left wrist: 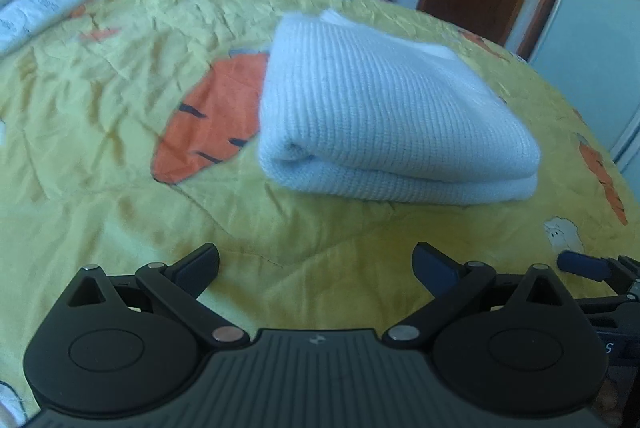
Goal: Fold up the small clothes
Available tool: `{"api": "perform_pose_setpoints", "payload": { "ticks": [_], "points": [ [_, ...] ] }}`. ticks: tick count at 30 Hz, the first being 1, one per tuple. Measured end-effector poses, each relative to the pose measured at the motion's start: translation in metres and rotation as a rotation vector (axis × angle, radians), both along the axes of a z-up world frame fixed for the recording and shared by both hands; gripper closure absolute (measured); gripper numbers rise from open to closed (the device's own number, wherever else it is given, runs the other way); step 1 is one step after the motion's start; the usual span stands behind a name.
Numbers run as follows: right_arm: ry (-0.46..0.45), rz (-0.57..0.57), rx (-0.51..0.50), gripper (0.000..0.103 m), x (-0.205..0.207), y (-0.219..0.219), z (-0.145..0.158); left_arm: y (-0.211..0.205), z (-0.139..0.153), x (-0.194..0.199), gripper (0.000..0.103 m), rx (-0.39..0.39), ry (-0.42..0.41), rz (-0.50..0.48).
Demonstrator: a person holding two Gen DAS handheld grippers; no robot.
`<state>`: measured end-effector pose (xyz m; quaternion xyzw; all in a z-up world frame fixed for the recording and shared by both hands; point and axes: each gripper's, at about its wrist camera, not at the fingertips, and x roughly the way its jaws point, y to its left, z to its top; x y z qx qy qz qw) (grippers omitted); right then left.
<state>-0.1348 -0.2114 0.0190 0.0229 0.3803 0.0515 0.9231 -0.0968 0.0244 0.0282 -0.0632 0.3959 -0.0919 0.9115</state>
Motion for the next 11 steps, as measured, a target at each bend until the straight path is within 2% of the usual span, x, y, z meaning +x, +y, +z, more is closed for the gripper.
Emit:
{"api": "perform_pose_setpoints", "payload": {
  "ticks": [3,11],
  "points": [
    [0.005,0.001,0.019,0.0,0.001,-0.001,0.001,0.002,0.007,-0.009,0.0,0.016,-0.069,0.026],
    [-0.022,0.001,0.047,0.0,0.004,-0.009,0.014,0.006,0.011,-0.005,0.0,0.024,-0.076,0.014]
  ]
}}
